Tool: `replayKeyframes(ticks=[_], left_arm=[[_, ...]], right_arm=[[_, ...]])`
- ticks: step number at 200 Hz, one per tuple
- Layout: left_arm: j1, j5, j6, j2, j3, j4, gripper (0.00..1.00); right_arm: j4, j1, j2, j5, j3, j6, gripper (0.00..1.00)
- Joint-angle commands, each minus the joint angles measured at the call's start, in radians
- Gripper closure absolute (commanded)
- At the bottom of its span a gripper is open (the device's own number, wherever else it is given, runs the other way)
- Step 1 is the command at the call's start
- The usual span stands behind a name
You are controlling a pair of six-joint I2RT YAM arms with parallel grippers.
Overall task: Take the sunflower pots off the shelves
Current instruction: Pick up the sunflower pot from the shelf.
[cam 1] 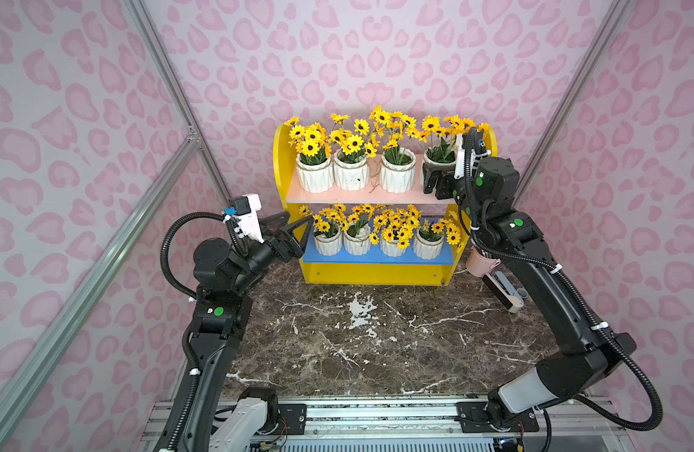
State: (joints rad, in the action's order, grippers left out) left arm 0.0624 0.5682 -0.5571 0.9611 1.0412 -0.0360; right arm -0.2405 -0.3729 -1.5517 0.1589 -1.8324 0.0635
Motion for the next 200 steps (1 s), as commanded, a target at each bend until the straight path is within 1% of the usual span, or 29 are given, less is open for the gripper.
replayKeyframes(ticks=[1, 54, 113, 200], left_arm=[[0.0, -0.001, 0.005, -0.002, 0.01, 0.021, 0.02], [0.0, -0.002, 0.007, -0.004, 0.016, 0.019, 0.02], [-0.001, -0.002, 0.0, -0.002, 0.02, 0.027, 0.02], [0.001, -0.007, -0.001, 0.002, 0.023, 0.033, 0.03]], right_arm=[[0.018, -0.002, -0.014, 0.018, -0.034, 0.024, 0.01], [0.037, -0.001, -0.03, 0.05, -0.028, 0.026, 0.01], [0.116, -0.001, -0.025, 0.065, 0.025, 0.015, 0.01], [0.14, -0.002, -0.071, 0.1, -0.002, -0.016, 0.01]])
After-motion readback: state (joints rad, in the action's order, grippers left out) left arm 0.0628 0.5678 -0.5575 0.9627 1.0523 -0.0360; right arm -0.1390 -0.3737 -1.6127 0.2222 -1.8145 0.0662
